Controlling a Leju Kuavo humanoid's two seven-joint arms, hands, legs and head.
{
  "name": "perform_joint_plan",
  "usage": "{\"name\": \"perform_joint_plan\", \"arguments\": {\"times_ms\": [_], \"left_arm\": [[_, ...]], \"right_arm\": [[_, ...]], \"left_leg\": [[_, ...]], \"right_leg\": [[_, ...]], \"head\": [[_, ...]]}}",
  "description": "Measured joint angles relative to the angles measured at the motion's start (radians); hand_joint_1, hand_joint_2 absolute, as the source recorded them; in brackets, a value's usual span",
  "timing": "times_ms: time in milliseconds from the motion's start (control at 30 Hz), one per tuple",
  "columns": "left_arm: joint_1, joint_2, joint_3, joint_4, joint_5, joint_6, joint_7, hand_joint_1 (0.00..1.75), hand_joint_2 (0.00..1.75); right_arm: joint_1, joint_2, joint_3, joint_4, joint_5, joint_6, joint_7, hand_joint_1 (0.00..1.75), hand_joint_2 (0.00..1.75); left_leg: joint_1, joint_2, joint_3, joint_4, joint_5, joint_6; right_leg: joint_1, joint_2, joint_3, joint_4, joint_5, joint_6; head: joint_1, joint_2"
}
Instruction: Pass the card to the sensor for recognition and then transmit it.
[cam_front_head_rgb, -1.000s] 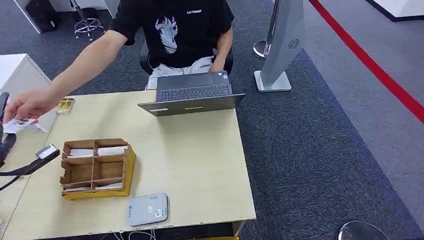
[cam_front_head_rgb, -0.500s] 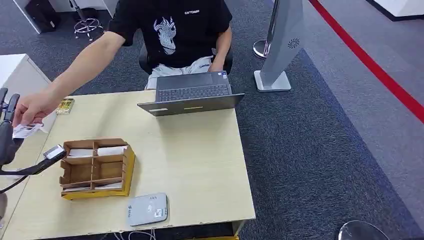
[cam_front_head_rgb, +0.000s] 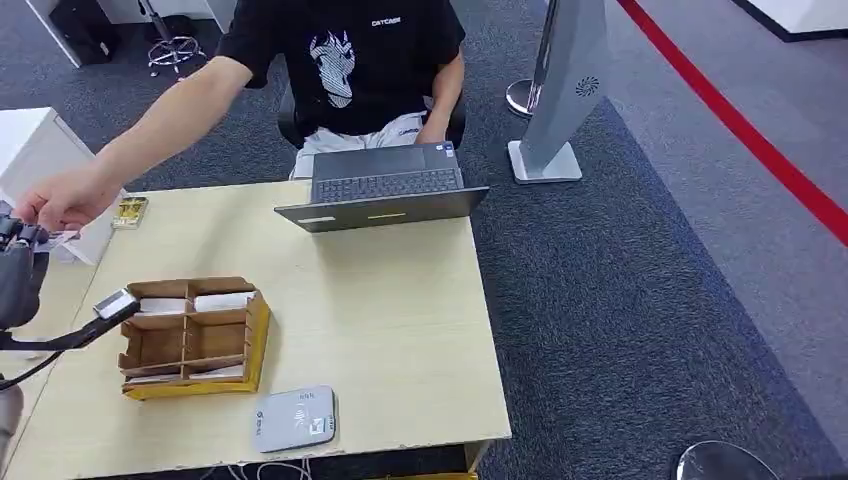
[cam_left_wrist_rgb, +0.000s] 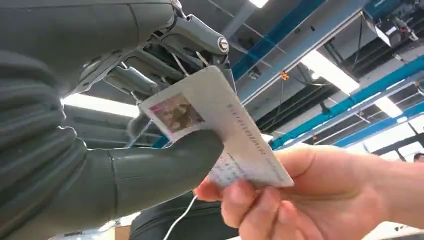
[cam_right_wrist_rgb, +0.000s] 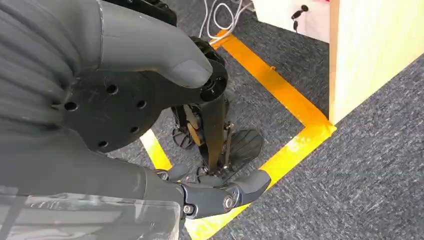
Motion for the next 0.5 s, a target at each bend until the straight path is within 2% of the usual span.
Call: {"name": "perform_joint_plan", "arguments": {"times_ms": [67, 200, 300, 333, 500], "left_arm": [[0.005, -0.014, 0.0, -0.002, 0.066, 0.033, -0.029, 1.75, 1.75], [0.05, -0.074, 0.0, -0.057, 0.183, 0.094, -0.081, 1.75, 1.75], [0.16, -0.181, -0.011, -0.209, 0.31, 0.158, -0.148, 1.75, 1.75], [0.205, -0.229, -0.031, -0.265, 0.337, 0.181, -0.163, 1.75, 1.75], [0.393, -0.358, -0.152, -0.448, 0.443, 0.219, -0.226, 1.75, 1.75]], "right_arm": [[0.0, 0.0, 0.0, 0.0, 0.001, -0.005, -0.002, 0.0, 1.75], [0.0, 0.0, 0.0, 0.0, 0.001, -0.019, -0.004, 0.0, 1.75], [0.001, 0.0, -0.005, 0.0, -0.008, -0.036, -0.018, 0.0, 1.75], [0.001, 0.001, -0.009, 0.0, -0.011, -0.037, -0.023, 0.0, 1.75], [0.004, 0.004, -0.035, 0.0, -0.035, -0.04, -0.039, 0.0, 1.75]], "left_leg": [[0.0, 0.0, 0.0, 0.0, 0.0, 0.0], [-0.001, 0.0, 0.0, 0.0, 0.0, 0.0], [-0.003, 0.002, 0.0, 0.0, -0.002, 0.003], [-0.003, 0.003, 0.0, 0.0, -0.003, 0.004], [-0.004, 0.005, 0.0, 0.0, -0.006, 0.008]], "right_leg": [[0.0, 0.0, 0.0, 0.0, 0.0, 0.0], [-0.001, 0.0, 0.0, 0.0, 0.0, 0.0], [-0.003, 0.002, 0.0, -0.001, -0.001, 0.001], [-0.003, 0.002, 0.001, -0.001, -0.001, 0.002], [-0.004, 0.003, 0.001, -0.003, -0.002, 0.004]], "head": [[0.0, 0.0], [0.0, 0.0], [-0.001, 0.0], [-0.001, 0.0], [0.002, 0.0]]}}
